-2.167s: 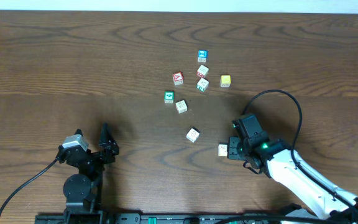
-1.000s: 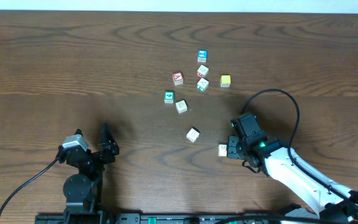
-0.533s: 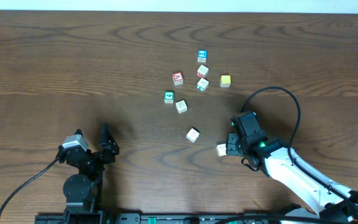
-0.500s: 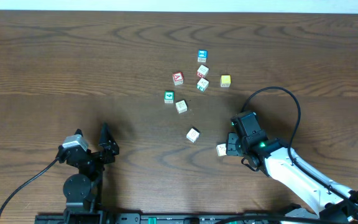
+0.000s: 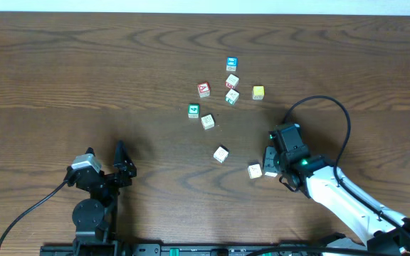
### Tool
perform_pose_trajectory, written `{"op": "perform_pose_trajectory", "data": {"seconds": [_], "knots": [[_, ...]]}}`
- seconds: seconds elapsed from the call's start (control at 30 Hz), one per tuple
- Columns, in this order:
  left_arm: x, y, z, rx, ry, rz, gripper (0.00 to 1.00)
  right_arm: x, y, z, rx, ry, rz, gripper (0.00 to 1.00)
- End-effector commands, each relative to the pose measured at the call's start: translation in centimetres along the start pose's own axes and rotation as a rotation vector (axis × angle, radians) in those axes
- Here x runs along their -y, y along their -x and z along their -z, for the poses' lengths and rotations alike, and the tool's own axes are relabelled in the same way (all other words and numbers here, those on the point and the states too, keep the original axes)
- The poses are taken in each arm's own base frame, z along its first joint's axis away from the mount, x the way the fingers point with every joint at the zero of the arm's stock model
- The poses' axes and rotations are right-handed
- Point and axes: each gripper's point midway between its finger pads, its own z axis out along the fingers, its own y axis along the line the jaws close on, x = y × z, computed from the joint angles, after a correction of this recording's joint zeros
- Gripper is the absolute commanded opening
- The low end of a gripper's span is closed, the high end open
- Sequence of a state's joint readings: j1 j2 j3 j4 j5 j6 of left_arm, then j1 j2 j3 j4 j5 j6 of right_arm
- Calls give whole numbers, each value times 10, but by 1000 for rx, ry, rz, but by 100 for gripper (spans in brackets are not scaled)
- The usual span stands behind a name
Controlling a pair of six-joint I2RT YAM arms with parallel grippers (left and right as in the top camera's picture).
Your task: Lift 5 blocks
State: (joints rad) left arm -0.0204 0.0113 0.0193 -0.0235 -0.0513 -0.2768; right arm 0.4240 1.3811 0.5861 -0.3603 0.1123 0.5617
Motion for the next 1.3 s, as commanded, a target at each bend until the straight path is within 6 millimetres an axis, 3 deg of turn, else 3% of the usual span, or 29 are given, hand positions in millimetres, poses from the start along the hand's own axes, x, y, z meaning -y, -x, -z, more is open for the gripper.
{"op": "perform_pose_trajectory", "data": {"seconds": [0.0, 0.23, 0.43, 0.7, 1.27], "knots": [[-9, -16, -1, -50, 38, -12, 82, -3, 22, 6, 48, 0, -20, 23], [-9, -16, -1, -50, 38, -12, 81, 1, 27, 11, 38, -16, -35, 14], [-9, -16, -1, -50, 38, -12, 82, 16, 9, 11, -31, -83, -36, 2], [-10, -16, -1, -50, 38, -12, 81, 36, -15, 16, -118, -177, -77, 1], [-9, -16, -1, -50, 38, -12, 81, 8, -23, 14, -186, -3, 131, 2]]}}
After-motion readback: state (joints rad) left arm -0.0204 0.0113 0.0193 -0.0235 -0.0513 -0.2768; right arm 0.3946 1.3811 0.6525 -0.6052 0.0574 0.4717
